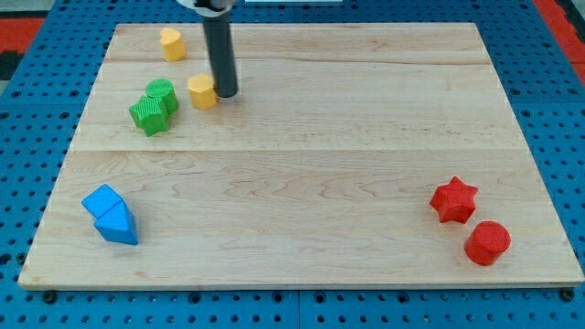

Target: Push red star into yellow blocks

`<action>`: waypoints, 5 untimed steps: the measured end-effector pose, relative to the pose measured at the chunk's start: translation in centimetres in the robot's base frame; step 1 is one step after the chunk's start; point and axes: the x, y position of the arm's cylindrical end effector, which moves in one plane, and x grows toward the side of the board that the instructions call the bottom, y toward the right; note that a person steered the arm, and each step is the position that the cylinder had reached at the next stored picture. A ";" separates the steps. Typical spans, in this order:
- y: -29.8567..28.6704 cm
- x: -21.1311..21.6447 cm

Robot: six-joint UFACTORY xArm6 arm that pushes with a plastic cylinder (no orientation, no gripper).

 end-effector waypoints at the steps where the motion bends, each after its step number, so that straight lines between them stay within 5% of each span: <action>1: 0.6 3.1; 4: -3.3 -4.6; 5: -0.9 -0.4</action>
